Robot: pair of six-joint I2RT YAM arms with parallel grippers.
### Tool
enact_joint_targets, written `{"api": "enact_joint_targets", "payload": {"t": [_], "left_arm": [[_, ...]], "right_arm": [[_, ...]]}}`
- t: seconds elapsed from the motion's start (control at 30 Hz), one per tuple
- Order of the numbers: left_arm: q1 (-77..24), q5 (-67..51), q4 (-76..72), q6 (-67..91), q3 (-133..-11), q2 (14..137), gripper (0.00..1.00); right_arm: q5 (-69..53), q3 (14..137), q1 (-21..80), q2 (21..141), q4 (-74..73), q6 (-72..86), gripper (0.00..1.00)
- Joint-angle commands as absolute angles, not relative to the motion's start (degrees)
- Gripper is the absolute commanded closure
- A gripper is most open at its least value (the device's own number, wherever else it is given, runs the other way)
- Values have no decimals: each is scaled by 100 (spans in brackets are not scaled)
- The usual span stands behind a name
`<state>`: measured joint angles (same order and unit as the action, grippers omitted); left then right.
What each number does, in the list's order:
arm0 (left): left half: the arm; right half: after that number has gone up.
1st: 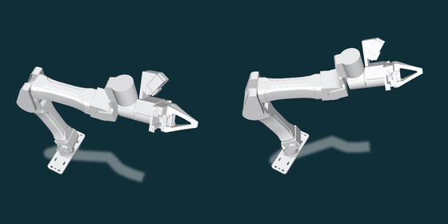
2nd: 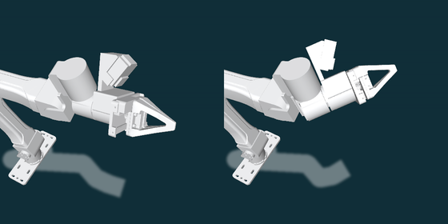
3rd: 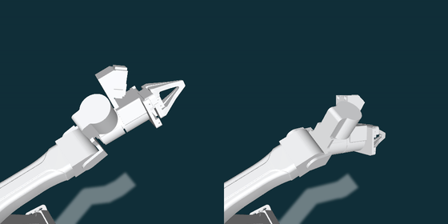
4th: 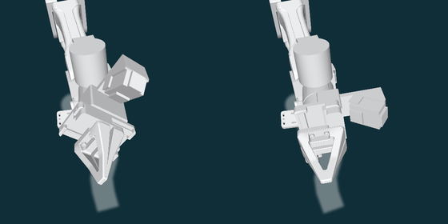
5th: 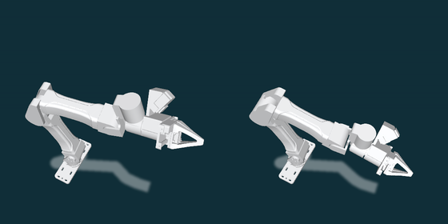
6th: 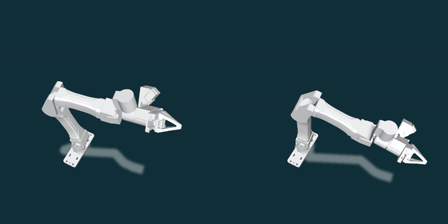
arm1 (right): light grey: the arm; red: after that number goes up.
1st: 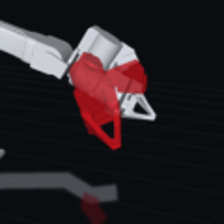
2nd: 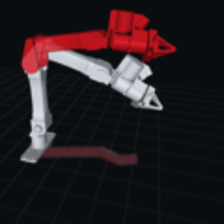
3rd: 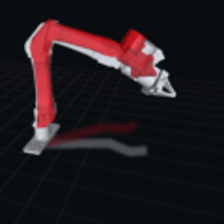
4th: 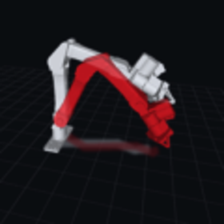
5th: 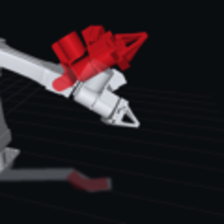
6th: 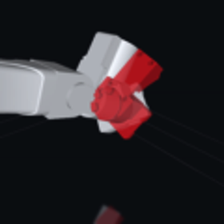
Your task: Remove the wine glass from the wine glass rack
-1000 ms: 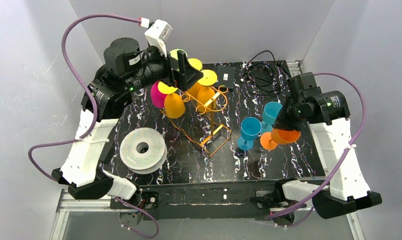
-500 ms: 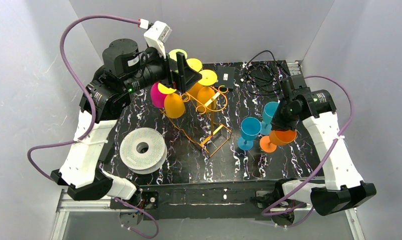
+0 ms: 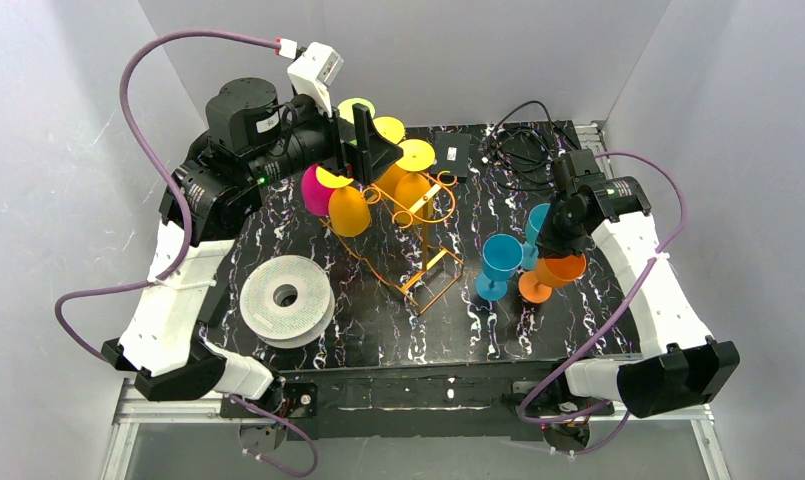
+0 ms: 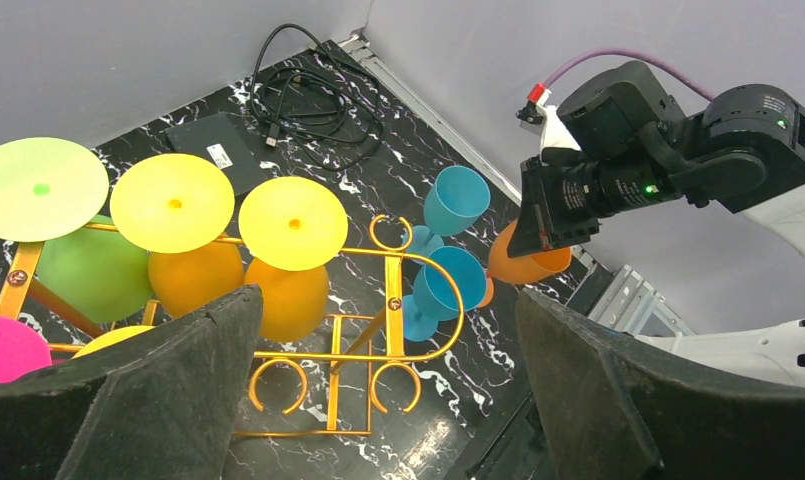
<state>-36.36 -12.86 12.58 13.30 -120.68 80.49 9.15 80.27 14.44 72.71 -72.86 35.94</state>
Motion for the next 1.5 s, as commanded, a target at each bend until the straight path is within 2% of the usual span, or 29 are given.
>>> {"api": "enact_joint_targets", "payload": {"t": [0.0, 0.97, 1.27, 1.47], "left_arm": [[-3630, -1307, 1055, 1344, -12028, 7955, 2], [-3625, -1228, 1095, 1283, -12129, 8075, 2], [-3625, -1216, 1110, 1248, -12086, 7991, 2], [-3625, -1214, 1095, 1280, -12093, 7988, 2]], "right_arm": [[944, 7987, 1372, 7388, -6925, 3385, 99], [603, 7943, 1310, 8066, -6724, 3147, 98], [640, 8114, 1310, 8004, -6884, 3181, 65], [701, 8377, 1310, 7938, -7083, 3190, 51]]}}
